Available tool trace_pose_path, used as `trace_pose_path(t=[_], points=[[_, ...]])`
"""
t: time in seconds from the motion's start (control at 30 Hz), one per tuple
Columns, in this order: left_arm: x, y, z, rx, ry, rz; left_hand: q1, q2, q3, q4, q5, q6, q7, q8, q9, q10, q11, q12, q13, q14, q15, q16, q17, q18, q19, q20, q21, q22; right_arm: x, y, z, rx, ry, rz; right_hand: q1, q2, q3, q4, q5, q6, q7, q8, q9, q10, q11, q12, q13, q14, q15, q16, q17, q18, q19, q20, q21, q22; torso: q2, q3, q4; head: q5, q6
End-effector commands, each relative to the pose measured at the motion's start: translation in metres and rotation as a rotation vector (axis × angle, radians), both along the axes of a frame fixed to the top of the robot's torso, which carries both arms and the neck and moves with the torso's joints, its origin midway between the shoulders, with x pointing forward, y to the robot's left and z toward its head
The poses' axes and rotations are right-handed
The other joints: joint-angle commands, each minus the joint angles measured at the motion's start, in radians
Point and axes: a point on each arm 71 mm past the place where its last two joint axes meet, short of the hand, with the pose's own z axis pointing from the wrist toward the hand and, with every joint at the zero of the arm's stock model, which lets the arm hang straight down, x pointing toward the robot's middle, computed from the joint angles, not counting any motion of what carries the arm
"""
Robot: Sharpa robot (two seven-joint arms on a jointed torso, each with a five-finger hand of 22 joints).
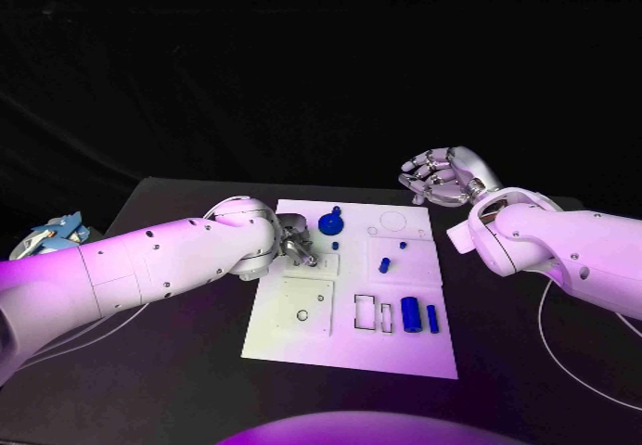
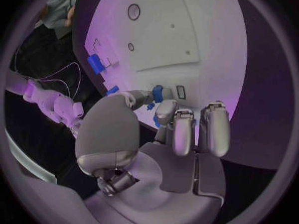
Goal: Assemble the parts on the task board
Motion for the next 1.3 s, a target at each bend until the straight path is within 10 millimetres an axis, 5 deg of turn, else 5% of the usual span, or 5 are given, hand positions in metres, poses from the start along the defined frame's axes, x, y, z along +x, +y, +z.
trace_pose_path(t=[0.03, 1.3], points=[[-0.0028, 0.0005, -0.0046, 0.019, 0.033, -0.008, -0.002, 0.009, 0.205, -0.203, 0.004, 0.002, -0.011, 0.007, 0.002, 0.003, -0.005, -0.002, 0.0, 0.093, -0.007, 0.004, 0.216, -0.01, 0.009, -0.001, 0.006, 0.032, -0.0002, 0.0008, 0.0, 0.0, -0.002, 0.008, -0.003, -0.007, -0.003, -0.002, 0.004, -0.007, 0.006, 0.004, -0.001, -0.004, 0.003, -0.003, -0.001, -0.001, 0.006, -0.005, 0.001, 0.01, -0.001, 0.006, -0.006, -0.001, 0.0, 0.0001, -0.0003, 0.0, 0.0], [0.0008, 0.0012, -0.0051, -0.021, 0.134, 0.026, 0.0, 0.008, 0.209, -0.209, 0.004, 0.0, -0.012, 0.009, 0.004, 0.005, -0.006, -0.001, 0.003, 0.095, -0.007, 0.009, 0.225, -0.01, 0.01, -0.001, 0.007, 0.034, 0.0001, 0.0018, -0.0001, 0.001, -0.001, 0.008, -0.003, -0.007, -0.003, -0.002, 0.004, -0.007, 0.006, 0.004, -0.001, -0.004, 0.003, -0.003, -0.001, -0.001, 0.006, -0.005, 0.001, 0.01, -0.001, 0.006, -0.006, -0.001, 0.0, 0.0008, -0.0005, -0.013, 0.001]])
